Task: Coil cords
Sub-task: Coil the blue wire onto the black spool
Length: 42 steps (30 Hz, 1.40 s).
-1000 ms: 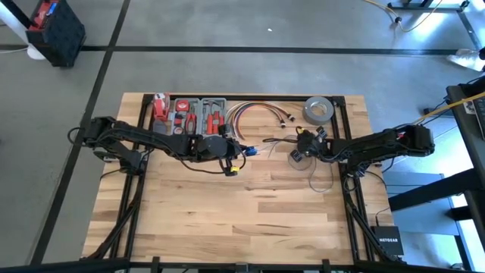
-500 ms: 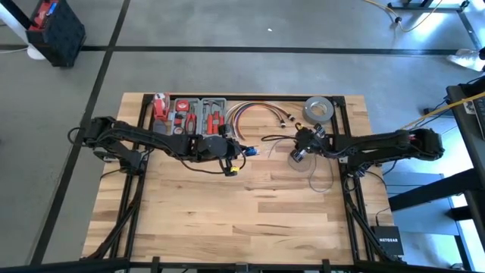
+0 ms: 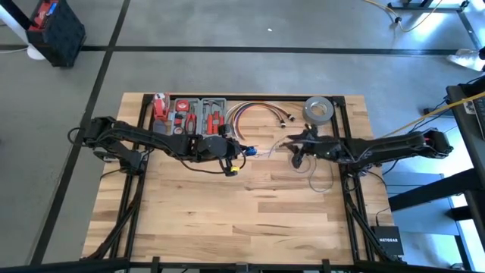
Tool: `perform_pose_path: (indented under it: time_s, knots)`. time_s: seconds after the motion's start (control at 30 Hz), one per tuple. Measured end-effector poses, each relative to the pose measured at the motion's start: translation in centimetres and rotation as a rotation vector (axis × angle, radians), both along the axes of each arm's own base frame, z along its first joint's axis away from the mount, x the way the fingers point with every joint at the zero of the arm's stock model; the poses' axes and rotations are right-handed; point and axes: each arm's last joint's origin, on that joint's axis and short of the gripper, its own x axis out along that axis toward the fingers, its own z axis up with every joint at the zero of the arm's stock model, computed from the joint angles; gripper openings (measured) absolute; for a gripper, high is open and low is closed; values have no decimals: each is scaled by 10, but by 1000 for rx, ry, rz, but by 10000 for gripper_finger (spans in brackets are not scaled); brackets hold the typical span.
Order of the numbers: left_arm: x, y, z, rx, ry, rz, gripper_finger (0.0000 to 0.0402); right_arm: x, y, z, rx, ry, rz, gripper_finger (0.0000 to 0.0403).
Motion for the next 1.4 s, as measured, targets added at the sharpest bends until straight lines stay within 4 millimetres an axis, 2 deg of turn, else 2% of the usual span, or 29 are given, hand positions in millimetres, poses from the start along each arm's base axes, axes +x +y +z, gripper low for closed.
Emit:
perform_pose_path:
  time_s: [0.07,0.23,0.47,0.6,0.7,0.83,0.93,1.07,1.13,1.2,1.4]
  knots:
    - [0,0,0,-1,0,1,0,7,4,-3,-22,17,67,166]
    - [0,0,0,-1,1,1,0,26,9,-26,-60,129,206,166]
    - [-1,0,-2,14,30,-6,0,57,3,-62,-198,191,179,166]
    - [-1,0,-2,17,27,-8,0,65,-7,-87,-201,263,157,166]
    - [-1,-1,-2,17,31,-11,0,68,-8,-99,-176,297,209,166]
    - [-1,-1,-2,20,30,-14,0,79,-7,-97,-208,296,261,164]
    - [-1,-1,-1,21,26,-15,0,82,-7,-101,-237,326,269,149]
    - [-1,-2,-2,48,46,-30,0,88,-10,-104,-282,368,212,86]
    - [-2,-5,-2,73,57,-52,0,86,-11,-106,-303,420,176,37]
    - [-3,-11,-3,112,88,-92,0,84,-13,-104,-346,441,116,12]
    - [-11,-32,-7,183,184,-202,0,78,-17,-90,-378,438,-25,15]
